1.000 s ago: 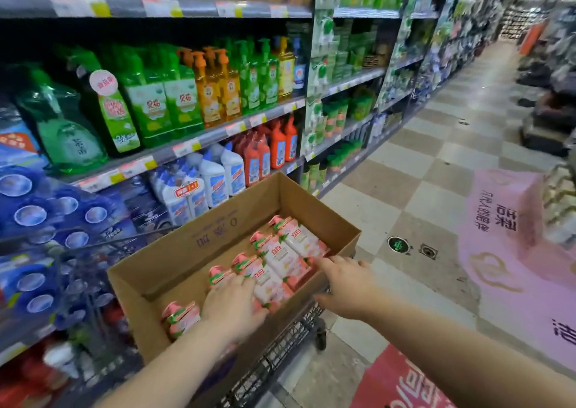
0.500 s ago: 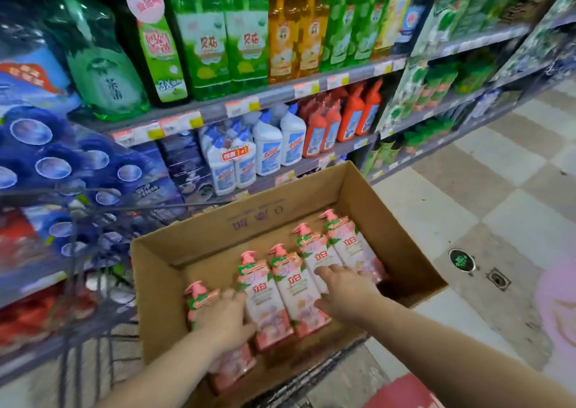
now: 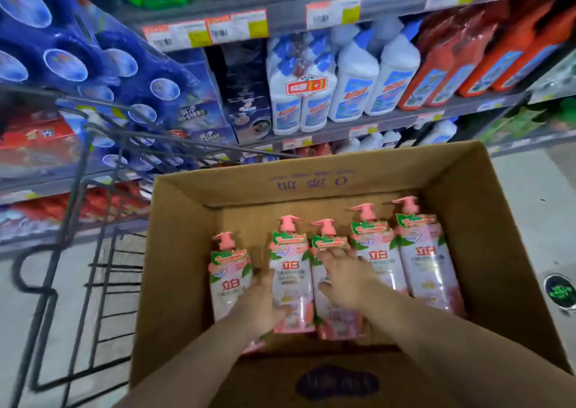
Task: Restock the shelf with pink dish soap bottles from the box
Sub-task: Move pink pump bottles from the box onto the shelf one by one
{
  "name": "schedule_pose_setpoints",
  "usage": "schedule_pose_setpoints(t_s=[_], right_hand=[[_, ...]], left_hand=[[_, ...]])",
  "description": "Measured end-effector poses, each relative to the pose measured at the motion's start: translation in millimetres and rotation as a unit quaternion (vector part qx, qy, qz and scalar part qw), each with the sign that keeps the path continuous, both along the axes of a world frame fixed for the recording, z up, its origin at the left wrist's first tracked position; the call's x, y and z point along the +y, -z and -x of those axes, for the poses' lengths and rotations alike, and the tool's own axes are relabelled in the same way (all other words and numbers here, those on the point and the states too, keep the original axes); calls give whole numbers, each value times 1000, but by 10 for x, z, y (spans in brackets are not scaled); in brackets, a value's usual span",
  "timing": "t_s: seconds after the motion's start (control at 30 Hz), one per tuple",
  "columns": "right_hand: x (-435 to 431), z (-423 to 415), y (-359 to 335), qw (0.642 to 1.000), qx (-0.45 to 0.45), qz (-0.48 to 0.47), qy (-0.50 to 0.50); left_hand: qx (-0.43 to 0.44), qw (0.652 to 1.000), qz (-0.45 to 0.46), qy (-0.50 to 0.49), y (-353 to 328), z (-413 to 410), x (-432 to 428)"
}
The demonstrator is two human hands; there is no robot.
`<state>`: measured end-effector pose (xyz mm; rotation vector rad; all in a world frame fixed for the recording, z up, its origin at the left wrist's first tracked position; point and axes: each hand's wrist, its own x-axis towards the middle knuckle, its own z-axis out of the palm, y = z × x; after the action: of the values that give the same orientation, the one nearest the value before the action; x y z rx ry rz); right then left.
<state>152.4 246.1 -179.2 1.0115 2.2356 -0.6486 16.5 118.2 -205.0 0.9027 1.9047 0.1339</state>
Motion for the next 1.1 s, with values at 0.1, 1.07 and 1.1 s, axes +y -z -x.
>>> schedule_pose_setpoints(t_s=[0.1, 1.07, 1.1], right_hand=[[91, -7, 243, 1000, -3, 6, -15], [60, -121, 872, 998, -1, 25, -59], [42, -110, 877, 999, 21, 21, -41]], left_hand=[[-76, 989, 0, -128, 228, -59, 123], [-208, 859, 77, -461, 837, -228, 64], [-225, 855, 68, -462, 829, -230, 30]])
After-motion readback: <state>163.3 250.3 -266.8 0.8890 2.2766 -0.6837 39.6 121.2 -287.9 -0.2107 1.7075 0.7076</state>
